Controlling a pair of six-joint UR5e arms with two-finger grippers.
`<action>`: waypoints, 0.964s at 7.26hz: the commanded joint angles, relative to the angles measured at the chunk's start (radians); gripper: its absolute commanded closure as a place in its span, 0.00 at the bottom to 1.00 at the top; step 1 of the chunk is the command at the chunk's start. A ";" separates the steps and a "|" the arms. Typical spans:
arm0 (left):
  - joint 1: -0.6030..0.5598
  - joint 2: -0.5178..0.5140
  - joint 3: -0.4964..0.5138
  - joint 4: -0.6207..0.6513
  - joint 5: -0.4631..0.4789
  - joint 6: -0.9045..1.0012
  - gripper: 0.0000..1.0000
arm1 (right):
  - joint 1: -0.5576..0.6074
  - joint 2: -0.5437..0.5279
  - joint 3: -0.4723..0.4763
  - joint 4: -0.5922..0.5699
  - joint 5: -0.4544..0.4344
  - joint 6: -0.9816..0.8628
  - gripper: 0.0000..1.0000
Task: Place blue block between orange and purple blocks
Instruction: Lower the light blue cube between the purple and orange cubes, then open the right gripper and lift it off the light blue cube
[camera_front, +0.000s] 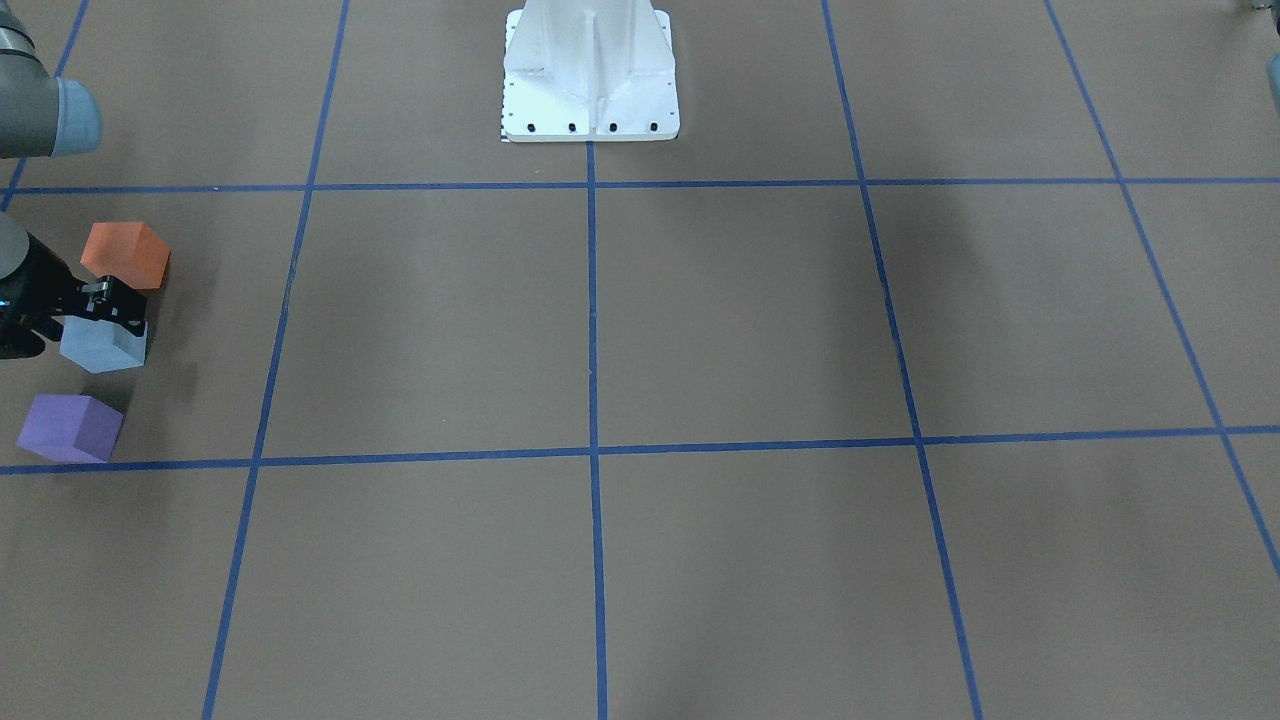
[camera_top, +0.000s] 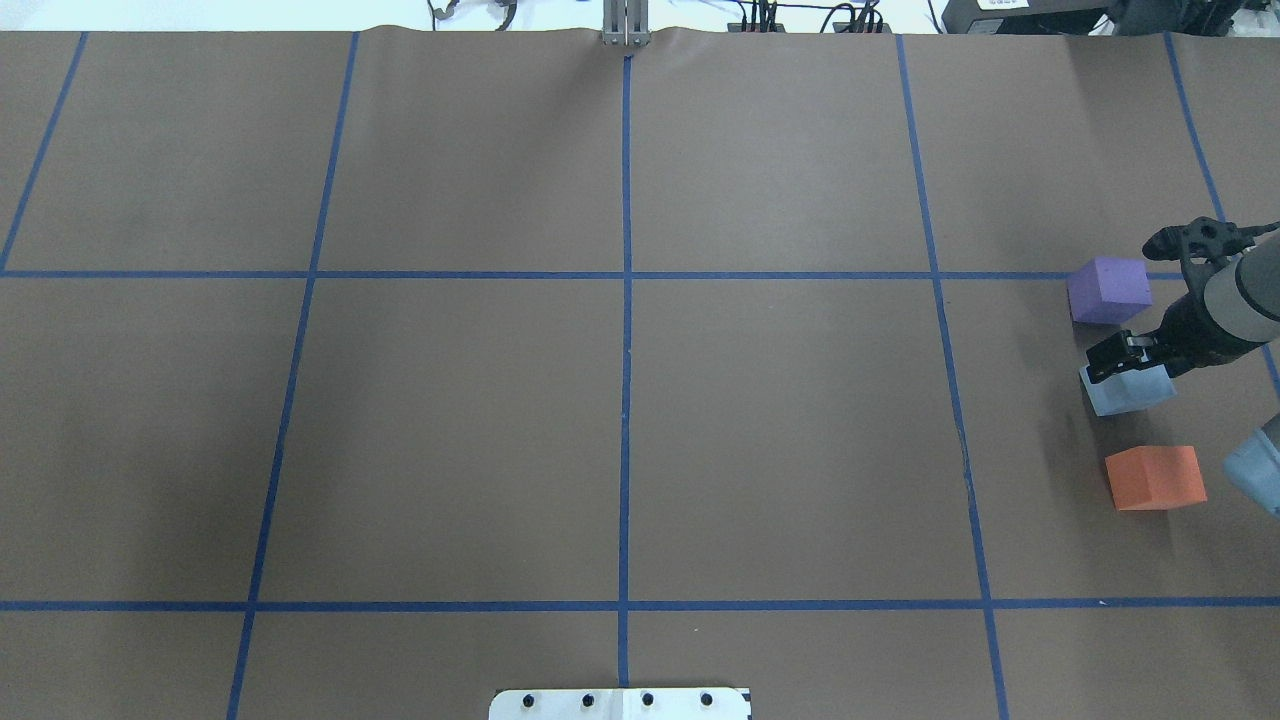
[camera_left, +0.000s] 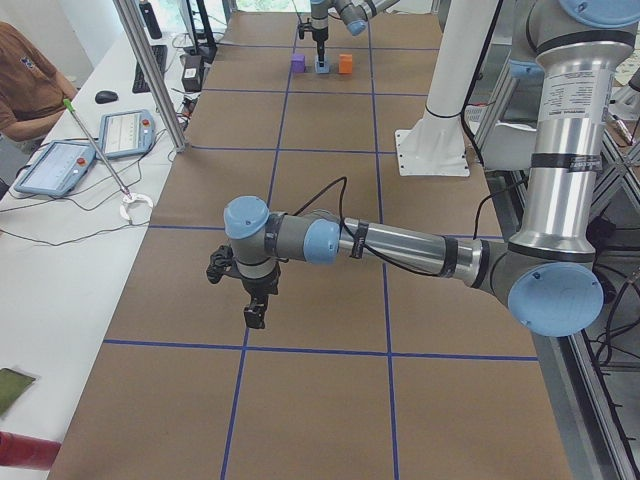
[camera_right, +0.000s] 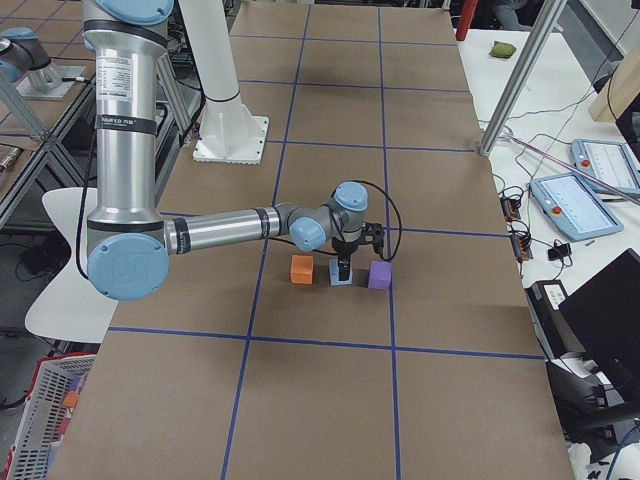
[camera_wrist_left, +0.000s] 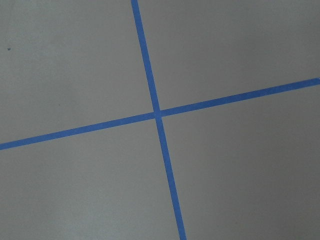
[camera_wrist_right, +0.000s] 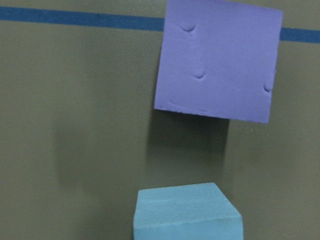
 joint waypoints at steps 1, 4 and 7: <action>-0.001 0.000 -0.002 0.001 0.001 0.000 0.00 | 0.065 0.002 0.033 -0.012 0.022 -0.010 0.00; -0.001 -0.002 0.004 0.004 0.002 0.000 0.00 | 0.272 0.002 0.047 -0.053 0.152 -0.164 0.00; -0.014 -0.002 0.026 0.004 0.004 0.005 0.00 | 0.453 0.019 0.051 -0.284 0.215 -0.533 0.00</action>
